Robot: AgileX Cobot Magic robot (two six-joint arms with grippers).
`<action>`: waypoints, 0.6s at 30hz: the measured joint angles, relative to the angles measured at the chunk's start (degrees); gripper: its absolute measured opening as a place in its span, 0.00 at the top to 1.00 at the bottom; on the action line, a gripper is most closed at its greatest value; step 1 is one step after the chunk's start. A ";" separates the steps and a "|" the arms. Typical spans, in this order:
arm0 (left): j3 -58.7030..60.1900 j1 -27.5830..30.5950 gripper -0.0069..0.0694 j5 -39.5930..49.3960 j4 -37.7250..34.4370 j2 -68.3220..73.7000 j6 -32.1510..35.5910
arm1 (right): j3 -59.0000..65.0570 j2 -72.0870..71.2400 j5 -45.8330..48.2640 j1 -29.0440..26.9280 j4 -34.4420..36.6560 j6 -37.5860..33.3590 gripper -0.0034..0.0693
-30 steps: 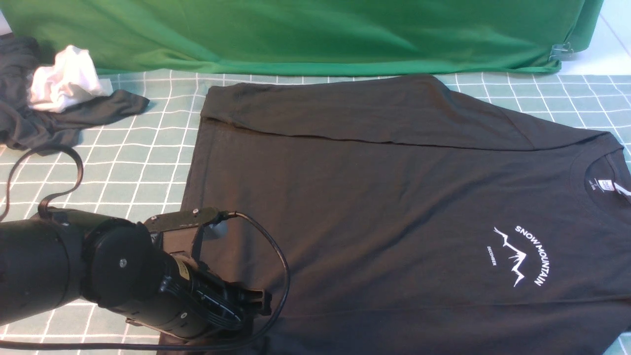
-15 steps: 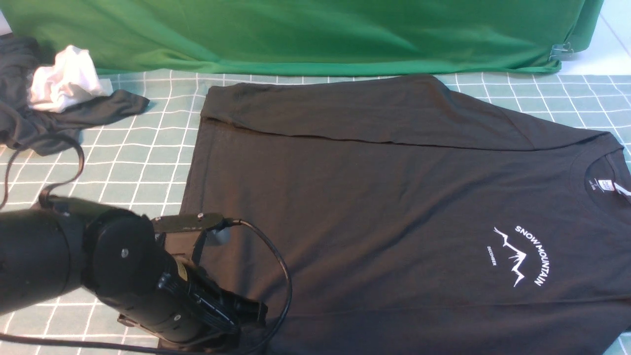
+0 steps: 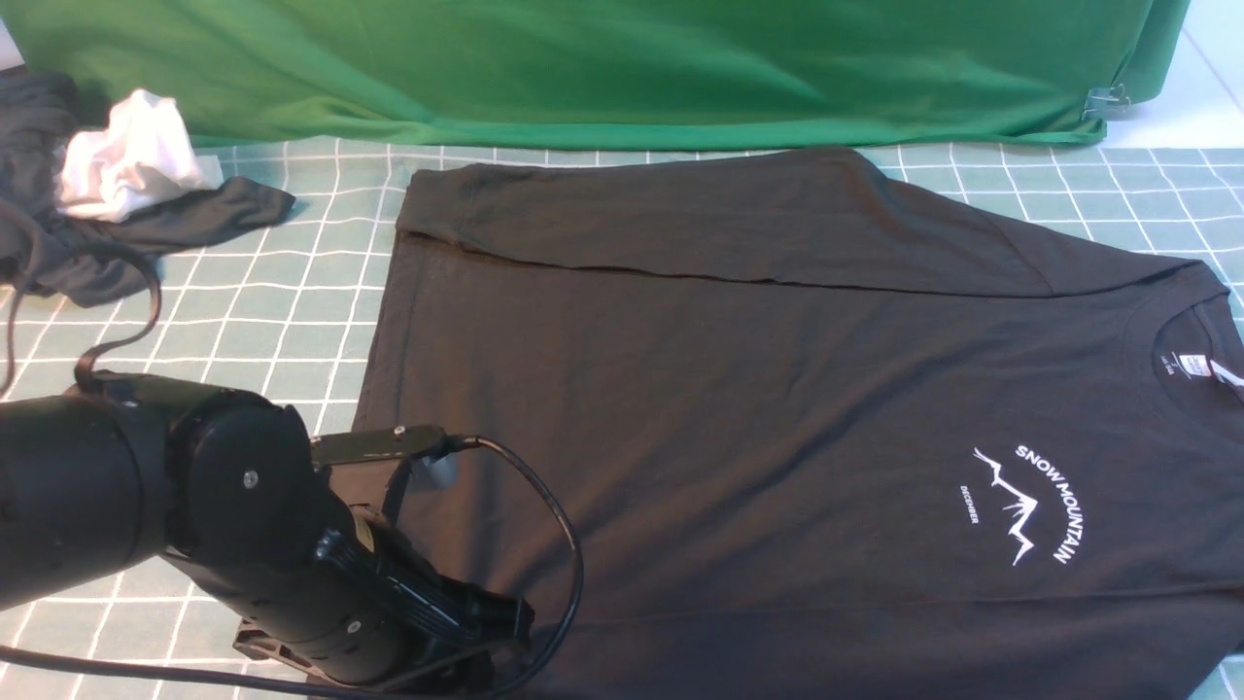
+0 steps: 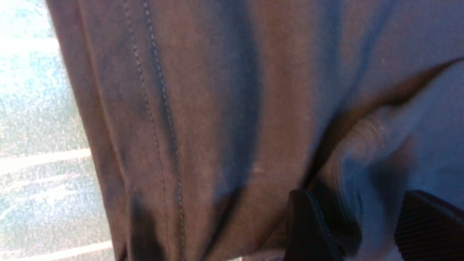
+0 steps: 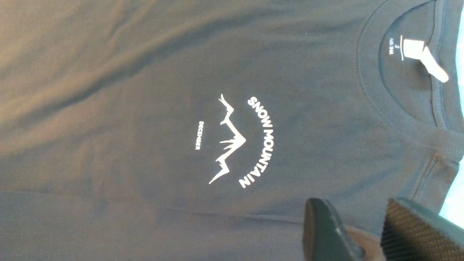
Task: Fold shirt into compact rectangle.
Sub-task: 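Grasp the left edge of the dark T-shirt lying flat on the table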
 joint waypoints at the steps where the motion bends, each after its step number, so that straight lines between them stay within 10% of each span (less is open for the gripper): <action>1: 0.12 0.00 0.50 -0.13 0.01 0.65 0.00 | 0.00 0.00 0.00 0.00 0.00 0.00 0.63; 10: -0.70 0.00 0.55 -0.89 0.47 5.14 0.00 | 0.00 0.00 -0.05 0.00 0.00 -0.03 0.63; 18: -1.96 0.00 0.86 1.28 1.28 5.14 -0.39 | 0.00 0.00 -0.11 0.00 0.00 -0.03 0.63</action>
